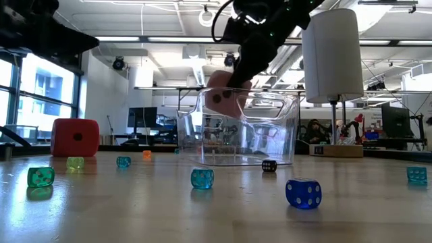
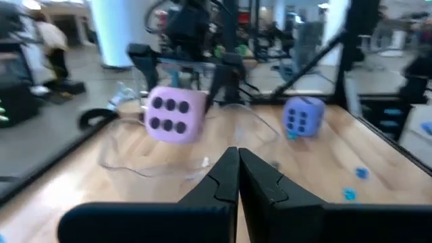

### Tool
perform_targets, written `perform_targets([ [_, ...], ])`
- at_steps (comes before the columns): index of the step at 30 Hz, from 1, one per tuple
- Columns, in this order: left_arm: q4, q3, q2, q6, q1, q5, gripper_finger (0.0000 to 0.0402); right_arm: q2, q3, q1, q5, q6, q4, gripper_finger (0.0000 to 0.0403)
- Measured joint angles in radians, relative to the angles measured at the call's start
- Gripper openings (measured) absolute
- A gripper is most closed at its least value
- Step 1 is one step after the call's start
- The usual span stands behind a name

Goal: Pick & Place Dice
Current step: Put the large pink dice into the transparent bin

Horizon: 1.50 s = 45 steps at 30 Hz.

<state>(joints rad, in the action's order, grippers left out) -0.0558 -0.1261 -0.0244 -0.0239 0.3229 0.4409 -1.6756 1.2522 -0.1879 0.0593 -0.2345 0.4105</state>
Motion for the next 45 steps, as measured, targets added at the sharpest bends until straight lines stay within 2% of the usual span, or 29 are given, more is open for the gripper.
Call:
perform_targets([
  [4, 0.223, 0.006, -0.071, -0.137, 0.0, 0.028, 0.0, -0.002, 0.0, 0.0, -0.025, 0.002, -0.013, 0.04],
  [8, 0.497, 0.009, -0.248, -0.262, -0.01, -0.01, 0.0, -0.002, 0.0, 0.0, -0.027, 0.005, -0.054, 0.04],
  [11, 0.707, 0.008, -0.437, -0.214, -0.056, -0.003, 0.0, -0.002, 0.0, 0.0, -0.023, 0.005, -0.07, 0.04],
  [18, 1.111, -0.069, -0.949, -0.137, -0.261, 0.001, 0.0, -0.002, 0.0, 0.0, 0.0, 0.004, -0.07, 0.04],
  [20, 1.23, -0.107, -1.083, -0.104, -0.301, -0.035, 0.0, -0.002, 0.0, 0.0, 0.0, 0.004, -0.069, 0.04],
  [22, 1.322, -0.162, -1.197, -0.096, -0.329, -0.12, 0.0, -0.002, 0.0, 0.0, 0.0, 0.003, -0.065, 0.04],
  [24, 1.337, -0.226, -1.296, -0.092, -0.343, -0.182, 0.0, -0.002, 0.0, -0.003, 0.0, 0.003, -0.06, 0.04],
  [26, 1.331, -0.294, -1.39, -0.072, -0.345, -0.194, 0.0, -0.002, 0.0, -0.003, 0.0, 0.003, -0.057, 0.04],
  [30, 1.327, -0.408, -1.538, -0.023, -0.346, -0.113, 0.0, -0.002, 0.0, -0.003, 0.0, 0.003, -0.054, 0.04],
  [32, 1.301, -0.452, -1.585, -0.029, -0.346, -0.105, 0.0, -0.002, 0.0, -0.003, 0.0, 0.003, -0.049, 0.04],
  [40, 0.983, -0.571, -1.628, 0.03, -0.358, -0.11, 0.0, -0.005, -0.001, -0.001, -0.005, 0.0, -0.027, 0.04],
  [45, 0.938, -0.574, -1.622, 0.094, -0.379, -0.14, 0.0, -0.005, -0.001, -0.001, -0.004, 0.0, -0.025, 0.04],
])
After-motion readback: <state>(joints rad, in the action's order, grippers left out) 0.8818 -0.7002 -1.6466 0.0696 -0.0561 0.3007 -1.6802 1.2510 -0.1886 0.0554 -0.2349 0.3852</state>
